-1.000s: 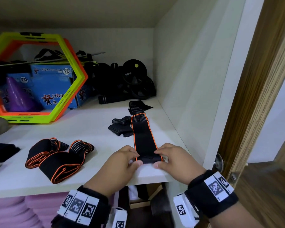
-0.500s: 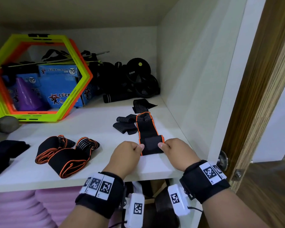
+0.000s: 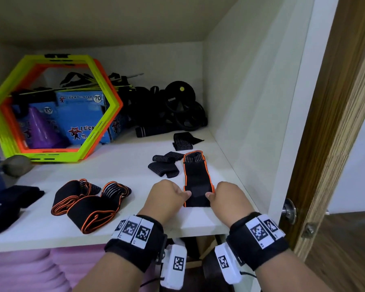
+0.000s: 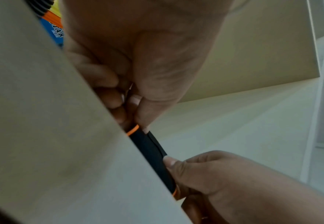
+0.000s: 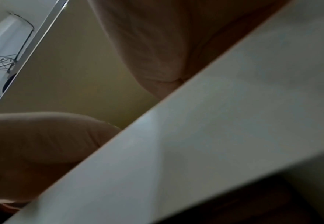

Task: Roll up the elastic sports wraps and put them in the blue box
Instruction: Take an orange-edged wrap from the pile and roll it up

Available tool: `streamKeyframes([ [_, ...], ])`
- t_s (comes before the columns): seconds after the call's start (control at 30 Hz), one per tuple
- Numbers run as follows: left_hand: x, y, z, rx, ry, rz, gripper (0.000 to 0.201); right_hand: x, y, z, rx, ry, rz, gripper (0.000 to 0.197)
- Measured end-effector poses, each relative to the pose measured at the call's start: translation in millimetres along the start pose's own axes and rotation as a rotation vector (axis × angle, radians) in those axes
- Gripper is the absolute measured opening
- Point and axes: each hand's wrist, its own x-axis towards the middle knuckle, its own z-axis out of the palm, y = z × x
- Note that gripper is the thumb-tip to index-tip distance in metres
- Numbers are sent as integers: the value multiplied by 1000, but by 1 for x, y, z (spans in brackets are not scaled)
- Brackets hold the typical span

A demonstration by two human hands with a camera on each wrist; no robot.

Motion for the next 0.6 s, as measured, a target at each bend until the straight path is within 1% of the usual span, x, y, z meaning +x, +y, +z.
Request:
streamKeyframes([
  [0.03,0,0,0,-16,13,15,44,-1,1,0,36,27,-14,24],
  [0.07,-1,-1,1,-34,22,31,45,-3,1,-1,77,48,-25,22],
  [0.17,-2,-4,1,-40,44,90,45,-5,1,-2,78,38,-84,36],
  [0.3,-3,0,-6,-45,67,162,20,-3,2,-6,-3,-3,-103,36],
  [0.37,-1,1,-7,19,43,218,30,-3,1,-8,-42,-40,-111,36],
  [0.43,4,2,-5,169,-32,286,28,-5,2,-12,-61,-88,-118,37],
  [0.47,6,3,-4,262,-78,284,32,-6,4,-14,-65,-117,-122,41],
  [0.5,9,0,-3,337,-118,280,43,-7,6,-16,-66,-151,-127,45],
  [0.53,10,-2,-4,386,-166,240,53,-8,7,-19,-63,-190,-134,50],
  [0.57,11,-4,-5,410,-196,202,59,-7,8,-22,-67,-229,-141,53],
  [0.6,11,-6,-6,419,-217,170,59,-7,9,-24,-76,-260,-146,55],
])
